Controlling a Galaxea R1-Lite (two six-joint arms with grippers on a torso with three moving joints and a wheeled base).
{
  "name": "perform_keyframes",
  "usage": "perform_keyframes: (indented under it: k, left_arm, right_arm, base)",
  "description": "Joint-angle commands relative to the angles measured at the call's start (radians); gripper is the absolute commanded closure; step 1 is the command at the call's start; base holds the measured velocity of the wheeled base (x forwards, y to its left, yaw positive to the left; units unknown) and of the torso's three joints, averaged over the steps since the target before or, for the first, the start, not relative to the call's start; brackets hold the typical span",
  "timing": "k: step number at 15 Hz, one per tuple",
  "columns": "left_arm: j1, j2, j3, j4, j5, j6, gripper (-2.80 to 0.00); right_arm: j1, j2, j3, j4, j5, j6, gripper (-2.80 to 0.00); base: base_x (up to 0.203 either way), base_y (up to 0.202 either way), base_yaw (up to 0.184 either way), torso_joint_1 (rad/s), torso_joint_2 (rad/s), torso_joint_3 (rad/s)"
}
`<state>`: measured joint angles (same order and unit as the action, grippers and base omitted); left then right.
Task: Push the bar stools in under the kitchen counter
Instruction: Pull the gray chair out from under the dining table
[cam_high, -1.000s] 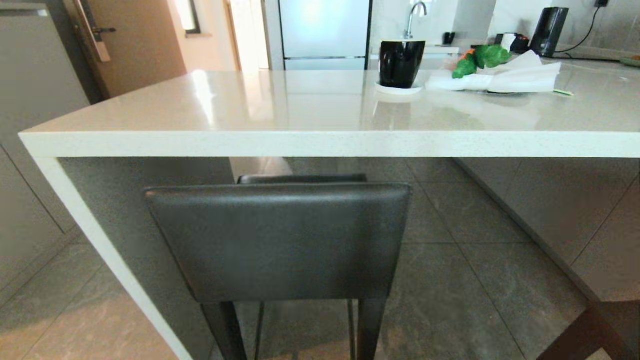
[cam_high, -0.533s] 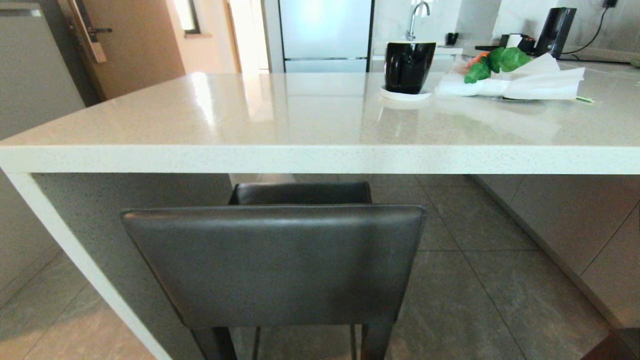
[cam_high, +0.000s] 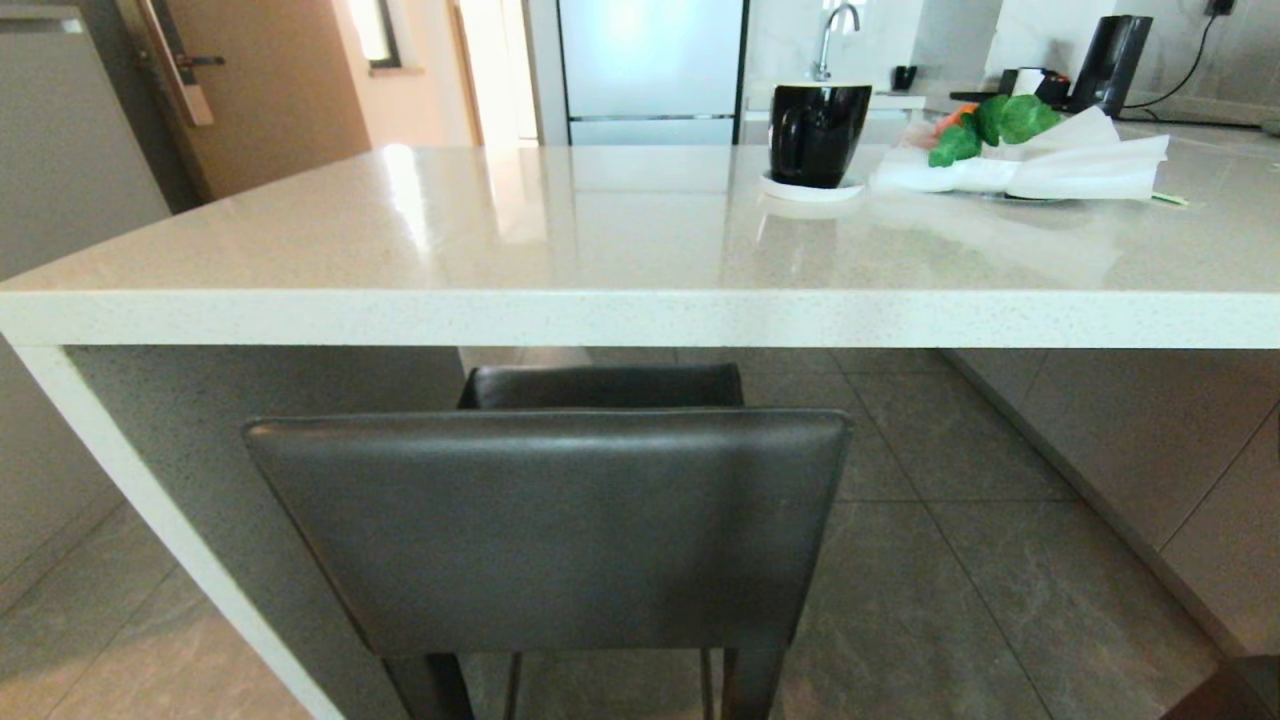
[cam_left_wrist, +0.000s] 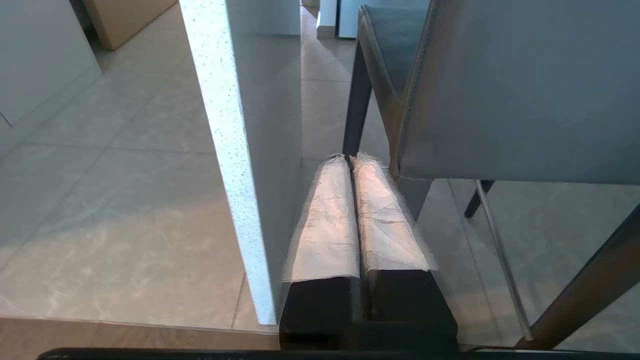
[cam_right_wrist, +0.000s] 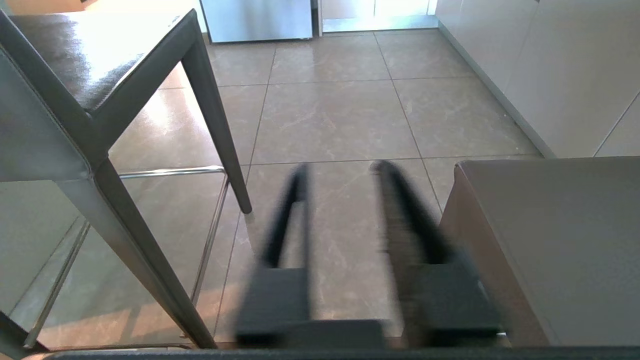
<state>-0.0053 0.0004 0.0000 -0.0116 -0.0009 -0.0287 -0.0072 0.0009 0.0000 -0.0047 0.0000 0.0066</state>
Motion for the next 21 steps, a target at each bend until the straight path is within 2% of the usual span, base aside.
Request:
perform_keyframes:
  k: [1,11,15,18,19,21]
  left_arm:
    - [0.001,0.001,0.003,-0.001,-0.001,-0.002,-2.8]
    - [0.004,0.001,0.003,-0.002,0.001,-0.01,-2.8]
    - [0.007,0.001,0.003,-0.005,0.002,-0.002,-2.8]
    - [0.005,0.001,0.002,-0.004,-0.001,0.021,-2.8]
    - [0.002,0.001,0.0,0.001,-0.002,0.02,-2.8]
    - [0.002,0.0,0.001,-0.008,-0.016,0.068,-2.8]
  right_arm:
    - [0.0,0.001,0.0,-0.001,0.0,0.001,-2.8]
    - [0.0,-0.001,0.0,-0.002,-0.001,0.001,-2.8]
    - [0.0,-0.001,0.002,0.008,0.015,-0.063,-2.8]
    - [0.0,-0.001,-0.002,0.009,0.006,-0.025,-2.8]
    - [0.001,-0.001,-0.003,0.012,0.011,-0.028,-2.8]
    - [0.001,-0.001,-0.002,0.007,0.022,-0.058,-2.8]
  base:
    - [0.0,0.0,0.0,0.0,0.0,0.0]
    - [0.0,0.0,0.0,0.0,0.0,0.0]
    - [0.0,0.0,0.0,0.0,0.0,0.0]
    - [0.0,0.0,0.0,0.0,0.0,0.0]
    - [0.0,0.0,0.0,0.0,0.0,0.0]
    - [0.0,0.0,0.0,0.0,0.0,0.0]
